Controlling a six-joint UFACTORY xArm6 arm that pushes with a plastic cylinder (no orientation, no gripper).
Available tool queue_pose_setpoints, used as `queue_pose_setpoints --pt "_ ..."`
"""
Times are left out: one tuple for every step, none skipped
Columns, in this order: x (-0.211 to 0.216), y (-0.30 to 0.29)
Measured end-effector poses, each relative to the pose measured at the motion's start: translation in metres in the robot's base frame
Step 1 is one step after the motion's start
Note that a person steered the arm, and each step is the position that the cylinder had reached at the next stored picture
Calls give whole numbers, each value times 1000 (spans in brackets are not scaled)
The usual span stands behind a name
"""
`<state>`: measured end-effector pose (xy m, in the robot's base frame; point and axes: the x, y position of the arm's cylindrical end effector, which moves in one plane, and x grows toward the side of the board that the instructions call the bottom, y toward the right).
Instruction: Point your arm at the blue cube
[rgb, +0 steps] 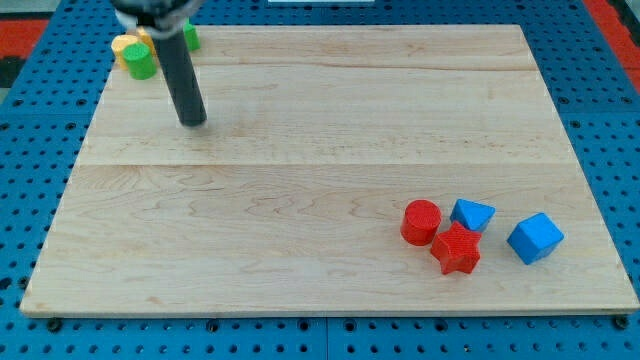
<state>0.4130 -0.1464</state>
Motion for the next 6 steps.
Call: queue_pose_setpoints --pt "82 36" --pt "151 138" --pt "188 240" --pt "183 331" --pt "160 387" --pt "135 422"
